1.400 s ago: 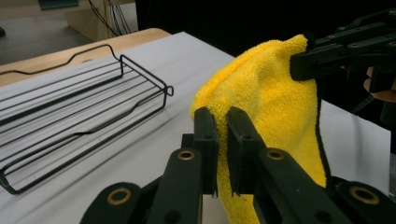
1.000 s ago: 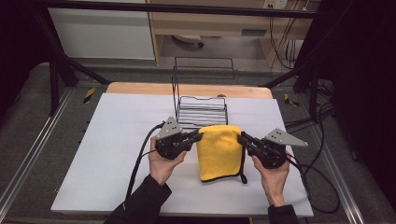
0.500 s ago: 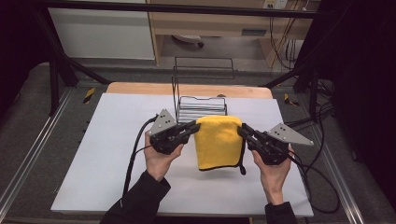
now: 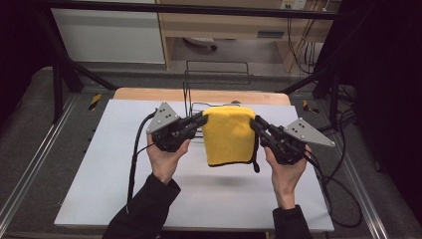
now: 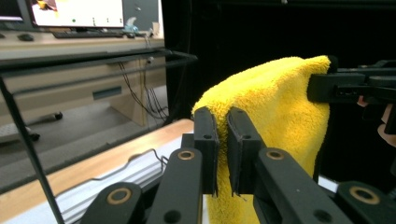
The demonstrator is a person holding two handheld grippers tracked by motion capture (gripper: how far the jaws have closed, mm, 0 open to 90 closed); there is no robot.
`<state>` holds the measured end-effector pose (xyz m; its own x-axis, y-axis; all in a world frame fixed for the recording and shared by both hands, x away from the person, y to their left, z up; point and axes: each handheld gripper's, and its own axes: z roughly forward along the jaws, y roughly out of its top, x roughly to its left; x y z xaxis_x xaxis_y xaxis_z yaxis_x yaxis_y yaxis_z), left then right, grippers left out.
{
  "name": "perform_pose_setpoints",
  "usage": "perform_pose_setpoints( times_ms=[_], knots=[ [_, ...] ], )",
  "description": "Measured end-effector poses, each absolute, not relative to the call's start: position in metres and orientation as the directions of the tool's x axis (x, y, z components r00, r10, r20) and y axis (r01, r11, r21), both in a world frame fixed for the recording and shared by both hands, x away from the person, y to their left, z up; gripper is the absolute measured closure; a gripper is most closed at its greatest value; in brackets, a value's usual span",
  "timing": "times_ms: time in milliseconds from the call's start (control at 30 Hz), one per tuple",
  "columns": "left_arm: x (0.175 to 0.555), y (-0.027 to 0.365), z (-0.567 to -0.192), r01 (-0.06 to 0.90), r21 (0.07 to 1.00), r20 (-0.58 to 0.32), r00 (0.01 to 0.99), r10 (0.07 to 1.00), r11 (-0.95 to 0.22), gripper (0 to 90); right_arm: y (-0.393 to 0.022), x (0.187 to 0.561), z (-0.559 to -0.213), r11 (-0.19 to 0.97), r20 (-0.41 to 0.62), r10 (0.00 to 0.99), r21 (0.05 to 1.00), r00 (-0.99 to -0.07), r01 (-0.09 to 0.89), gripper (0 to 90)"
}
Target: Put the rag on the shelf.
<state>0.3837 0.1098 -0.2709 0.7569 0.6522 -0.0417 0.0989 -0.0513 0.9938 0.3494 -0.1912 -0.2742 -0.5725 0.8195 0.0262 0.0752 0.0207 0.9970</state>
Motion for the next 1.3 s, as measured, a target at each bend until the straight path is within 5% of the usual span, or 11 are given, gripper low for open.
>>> perform_pose_setpoints(
  times_ms=[1300],
  knots=[
    [0.419,0.135,-0.184,-0.072,0.990,-0.039,0.678,0.734,0.120,83.4,-0.149,0.396,-0.185,-0.049,-0.026,0.836,0.991,-0.548,-0.121,80.3]
  ],
)
